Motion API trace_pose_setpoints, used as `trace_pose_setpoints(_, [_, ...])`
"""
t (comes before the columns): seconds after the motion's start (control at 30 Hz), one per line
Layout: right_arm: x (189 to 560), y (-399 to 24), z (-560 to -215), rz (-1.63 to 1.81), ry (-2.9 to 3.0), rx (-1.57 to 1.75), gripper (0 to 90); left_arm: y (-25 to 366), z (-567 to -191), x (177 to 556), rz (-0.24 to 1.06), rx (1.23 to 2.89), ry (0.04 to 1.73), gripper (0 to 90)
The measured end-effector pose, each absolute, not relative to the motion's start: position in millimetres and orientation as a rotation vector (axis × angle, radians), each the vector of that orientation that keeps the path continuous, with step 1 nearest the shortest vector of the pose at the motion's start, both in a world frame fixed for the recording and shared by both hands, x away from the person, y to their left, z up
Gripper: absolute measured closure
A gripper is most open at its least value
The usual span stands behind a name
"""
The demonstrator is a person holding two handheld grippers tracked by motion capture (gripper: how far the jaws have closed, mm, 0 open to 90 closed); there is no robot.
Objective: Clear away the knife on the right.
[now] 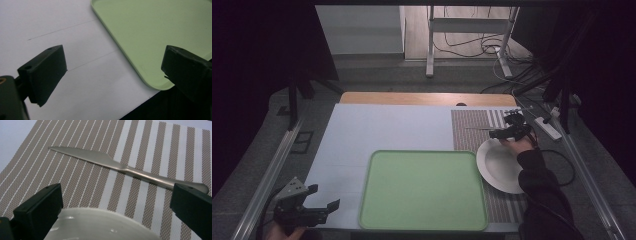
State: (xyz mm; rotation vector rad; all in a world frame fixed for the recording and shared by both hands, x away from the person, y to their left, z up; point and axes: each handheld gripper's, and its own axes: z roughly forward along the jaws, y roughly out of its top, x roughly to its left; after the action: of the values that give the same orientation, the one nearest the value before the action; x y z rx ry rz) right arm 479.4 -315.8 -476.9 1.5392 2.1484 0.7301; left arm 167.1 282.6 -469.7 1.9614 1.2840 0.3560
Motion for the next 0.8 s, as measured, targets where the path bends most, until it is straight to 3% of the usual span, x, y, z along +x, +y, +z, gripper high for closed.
trace_pose_setpoints(0.27, [492, -314, -477, 0.717, 2.145, 1.522, 0.0, 283, -470, 167, 0.356, 1.962, 1.283, 6.0])
trace_pose_setpoints(0.43, [499, -316, -477, 0.703, 2.151, 1.505, 10.9, 283, -470, 167, 0.355, 1.961, 1.283, 6.0])
trace_pose_setpoints(0.8, [513, -327, -478, 0.698, 2.188, 1.506, 60.4, 283, -470, 167, 0.354, 1.962, 1.283, 6.0])
